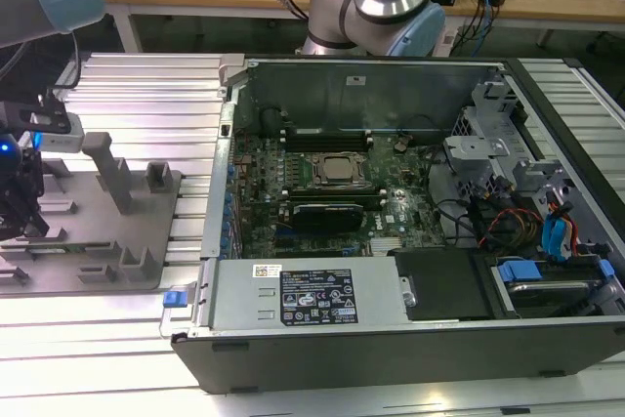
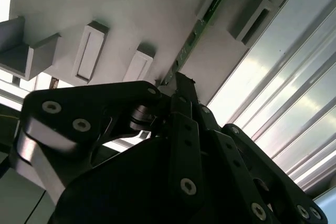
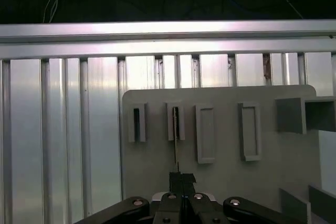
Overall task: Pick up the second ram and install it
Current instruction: 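Pick up the second ram and move it above second insertion slot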
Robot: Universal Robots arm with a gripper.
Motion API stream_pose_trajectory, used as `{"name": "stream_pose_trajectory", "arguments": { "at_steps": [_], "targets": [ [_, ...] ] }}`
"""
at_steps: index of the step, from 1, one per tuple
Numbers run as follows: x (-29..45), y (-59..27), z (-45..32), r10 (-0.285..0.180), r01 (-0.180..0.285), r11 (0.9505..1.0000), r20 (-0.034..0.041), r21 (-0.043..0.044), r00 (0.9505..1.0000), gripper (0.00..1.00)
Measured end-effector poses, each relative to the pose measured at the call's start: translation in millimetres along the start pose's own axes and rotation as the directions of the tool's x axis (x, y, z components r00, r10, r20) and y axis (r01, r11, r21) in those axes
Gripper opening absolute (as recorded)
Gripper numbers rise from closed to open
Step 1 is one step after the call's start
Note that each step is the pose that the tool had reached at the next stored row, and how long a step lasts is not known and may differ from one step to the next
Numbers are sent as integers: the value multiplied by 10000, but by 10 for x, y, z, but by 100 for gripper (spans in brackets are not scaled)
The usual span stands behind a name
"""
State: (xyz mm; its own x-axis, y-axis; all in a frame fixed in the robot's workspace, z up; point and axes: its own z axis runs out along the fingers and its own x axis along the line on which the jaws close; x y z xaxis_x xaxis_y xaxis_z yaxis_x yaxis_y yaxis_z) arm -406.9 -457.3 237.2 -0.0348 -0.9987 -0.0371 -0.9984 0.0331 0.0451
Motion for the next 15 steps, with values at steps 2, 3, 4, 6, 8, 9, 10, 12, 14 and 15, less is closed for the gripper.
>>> {"name": "stream_pose_trajectory", "arguments": {
  "at_steps": [2,3,4,6,8,9,10,12,14,15],
  "targets": [
    [1,0,7,-1,1,10000,-1,-1,10000,8],
    [2,0,8,-1,1,10000,-1,-1,10000,8],
    [12,-2,10,-3,3,10000,1,1,10000,8],
    [18,-2,11,-1,1,10000,0,0,10000,8],
    [19,-1,10,0,0,10000,-1,-1,10000,8],
    [19,-1,10,0,0,10000,0,0,10000,8],
    [19,-1,10,0,0,10000,0,0,10000,8],
    [19,-1,10,0,0,10000,0,0,10000,14],
    [19,-1,13,-3,3,10000,0,1,10000,22],
    [20,-1,20,-122,122,9999,-10,-4,9999,22]
  ]
}}
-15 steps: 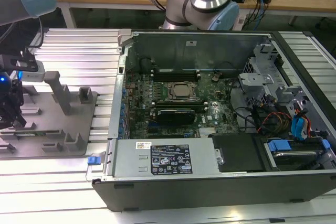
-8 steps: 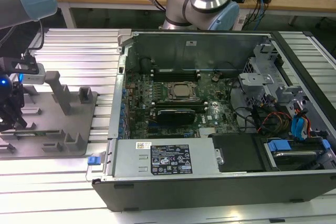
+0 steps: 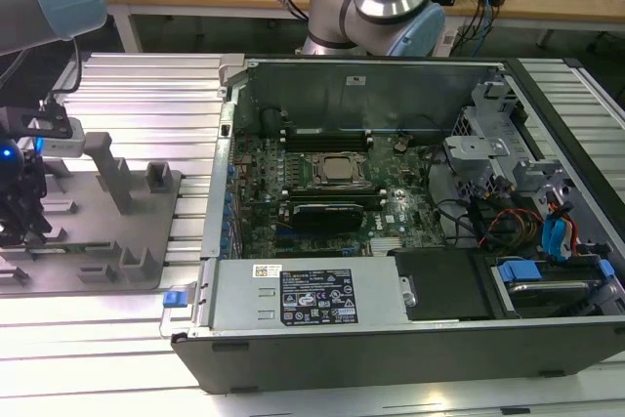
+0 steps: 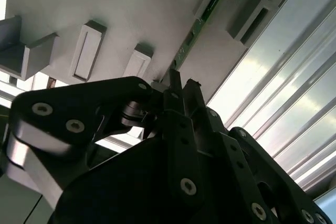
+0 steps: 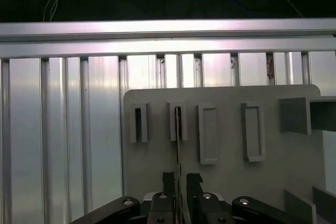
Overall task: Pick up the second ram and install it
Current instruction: 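Pick up the second ram and move it above second insertion slot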
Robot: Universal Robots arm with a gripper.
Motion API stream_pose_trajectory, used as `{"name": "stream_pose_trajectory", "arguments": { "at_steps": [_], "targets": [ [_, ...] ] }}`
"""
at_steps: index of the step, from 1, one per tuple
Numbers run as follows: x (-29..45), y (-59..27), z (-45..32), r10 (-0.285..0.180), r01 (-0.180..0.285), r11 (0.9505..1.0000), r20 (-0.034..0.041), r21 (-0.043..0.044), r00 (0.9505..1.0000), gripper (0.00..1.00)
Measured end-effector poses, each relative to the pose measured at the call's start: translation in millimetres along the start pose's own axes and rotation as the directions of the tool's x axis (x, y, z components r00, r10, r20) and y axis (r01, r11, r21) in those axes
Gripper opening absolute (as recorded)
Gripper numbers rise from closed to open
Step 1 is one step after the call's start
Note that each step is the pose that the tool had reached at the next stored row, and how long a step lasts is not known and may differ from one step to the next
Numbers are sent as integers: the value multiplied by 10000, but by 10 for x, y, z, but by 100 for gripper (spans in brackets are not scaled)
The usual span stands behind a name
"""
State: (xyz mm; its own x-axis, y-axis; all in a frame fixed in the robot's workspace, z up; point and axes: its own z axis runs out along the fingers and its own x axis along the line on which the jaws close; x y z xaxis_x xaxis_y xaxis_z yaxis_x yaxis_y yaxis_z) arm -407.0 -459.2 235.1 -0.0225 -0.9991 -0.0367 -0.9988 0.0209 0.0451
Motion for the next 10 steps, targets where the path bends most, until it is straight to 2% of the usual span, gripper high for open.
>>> {"name": "stream_pose_trajectory", "arguments": {
  "at_steps": [3,6,10],
  "targets": [
    [1,-2,28,-394,394,9992,-40,-15,9992,22],
    [-9,1,100,-439,439,9990,-43,-17,9990,22],
    [-41,17,154,-442,442,9990,-46,-17,9990,22]
  ]
}}
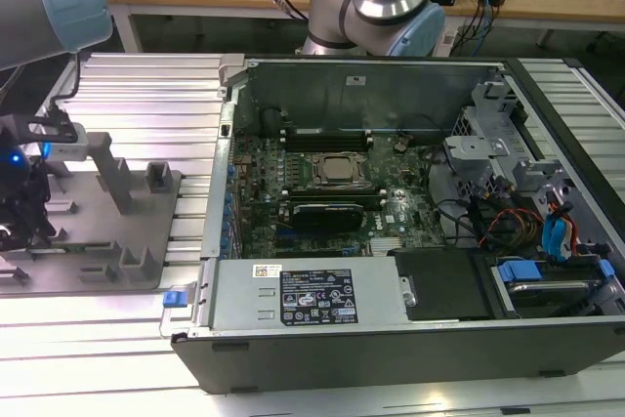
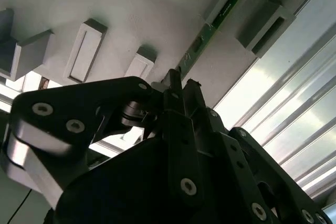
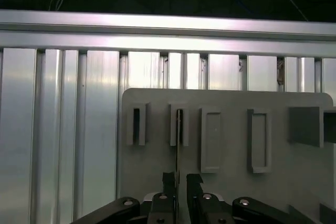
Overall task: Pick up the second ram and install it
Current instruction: 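Pick up the second ram and move it above second insertion slot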
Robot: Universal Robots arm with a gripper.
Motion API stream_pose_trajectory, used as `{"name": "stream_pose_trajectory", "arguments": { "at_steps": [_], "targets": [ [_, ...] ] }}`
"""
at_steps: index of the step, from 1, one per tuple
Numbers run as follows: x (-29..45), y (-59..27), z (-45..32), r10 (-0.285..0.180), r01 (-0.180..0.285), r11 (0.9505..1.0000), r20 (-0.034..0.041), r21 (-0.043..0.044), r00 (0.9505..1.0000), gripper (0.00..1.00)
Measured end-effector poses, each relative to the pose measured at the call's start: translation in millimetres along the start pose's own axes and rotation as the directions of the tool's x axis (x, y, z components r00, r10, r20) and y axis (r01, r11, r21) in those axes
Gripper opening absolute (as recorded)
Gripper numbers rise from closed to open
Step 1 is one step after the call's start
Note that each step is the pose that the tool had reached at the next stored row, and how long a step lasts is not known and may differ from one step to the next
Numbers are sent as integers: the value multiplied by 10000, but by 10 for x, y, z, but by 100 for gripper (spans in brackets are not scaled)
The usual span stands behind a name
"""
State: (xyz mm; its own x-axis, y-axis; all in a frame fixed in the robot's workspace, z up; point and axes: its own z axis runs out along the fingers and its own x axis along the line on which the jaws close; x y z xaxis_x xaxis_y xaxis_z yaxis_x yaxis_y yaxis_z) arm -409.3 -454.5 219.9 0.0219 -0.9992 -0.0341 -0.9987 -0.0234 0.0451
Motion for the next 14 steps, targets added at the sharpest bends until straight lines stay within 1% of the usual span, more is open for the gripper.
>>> {"name": "stream_pose_trajectory", "arguments": {
  "at_steps": [4,6,8,11,14],
  "targets": [
    [0,17,34,0,0,10000,-28,0,10000,22],
    [2,29,76,0,0,10000,-35,-2,10000,22],
    [2,33,87,0,0,10000,-35,-1,10000,22],
    [1,39,134,0,0,10000,-37,-3,10000,22],
    [1,38,136,0,0,10000,-36,-2,10000,22]
  ]
}}
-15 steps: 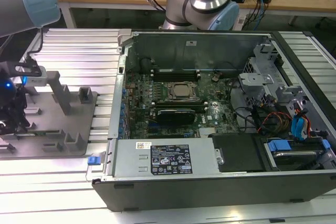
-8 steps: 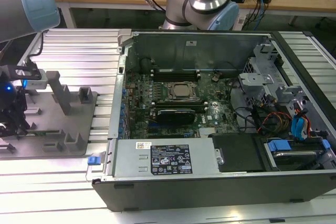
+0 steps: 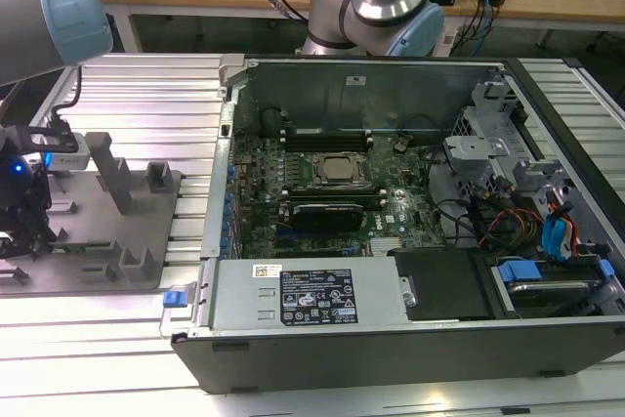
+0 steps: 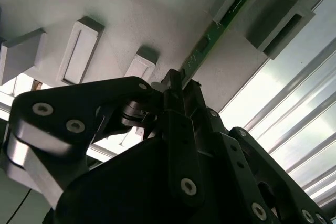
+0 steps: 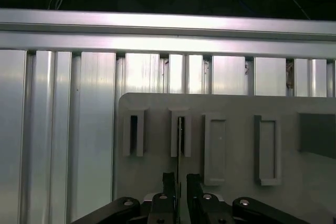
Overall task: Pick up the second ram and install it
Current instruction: 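Pick up the second ram and move it above second insertion slot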
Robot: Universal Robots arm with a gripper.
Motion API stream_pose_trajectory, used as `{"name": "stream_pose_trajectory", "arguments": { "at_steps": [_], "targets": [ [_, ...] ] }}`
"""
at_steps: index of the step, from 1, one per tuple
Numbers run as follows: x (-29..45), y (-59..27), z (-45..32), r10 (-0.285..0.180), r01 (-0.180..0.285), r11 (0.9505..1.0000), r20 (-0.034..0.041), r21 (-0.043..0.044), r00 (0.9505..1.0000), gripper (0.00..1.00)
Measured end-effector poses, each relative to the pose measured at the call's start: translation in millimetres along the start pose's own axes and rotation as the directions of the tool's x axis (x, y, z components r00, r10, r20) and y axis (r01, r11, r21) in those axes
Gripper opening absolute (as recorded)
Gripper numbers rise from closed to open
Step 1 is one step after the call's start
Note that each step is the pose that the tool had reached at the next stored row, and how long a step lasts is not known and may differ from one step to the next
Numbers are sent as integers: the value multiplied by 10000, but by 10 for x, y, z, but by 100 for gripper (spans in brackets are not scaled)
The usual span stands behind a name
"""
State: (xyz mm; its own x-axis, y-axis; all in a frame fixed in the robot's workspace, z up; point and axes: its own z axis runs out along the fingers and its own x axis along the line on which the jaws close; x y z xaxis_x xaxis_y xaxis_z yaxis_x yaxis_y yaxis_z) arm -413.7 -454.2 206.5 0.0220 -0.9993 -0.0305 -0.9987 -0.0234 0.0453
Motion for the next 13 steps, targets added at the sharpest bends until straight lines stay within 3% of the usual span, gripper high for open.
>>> {"name": "stream_pose_trajectory", "arguments": {
  "at_steps": [2,13],
  "targets": [
    [-2,0,2,1,-1,10000,31,4,10000,22],
    [0,0,-1,-1,1,10000,35,2,10000,22]
  ]
}}
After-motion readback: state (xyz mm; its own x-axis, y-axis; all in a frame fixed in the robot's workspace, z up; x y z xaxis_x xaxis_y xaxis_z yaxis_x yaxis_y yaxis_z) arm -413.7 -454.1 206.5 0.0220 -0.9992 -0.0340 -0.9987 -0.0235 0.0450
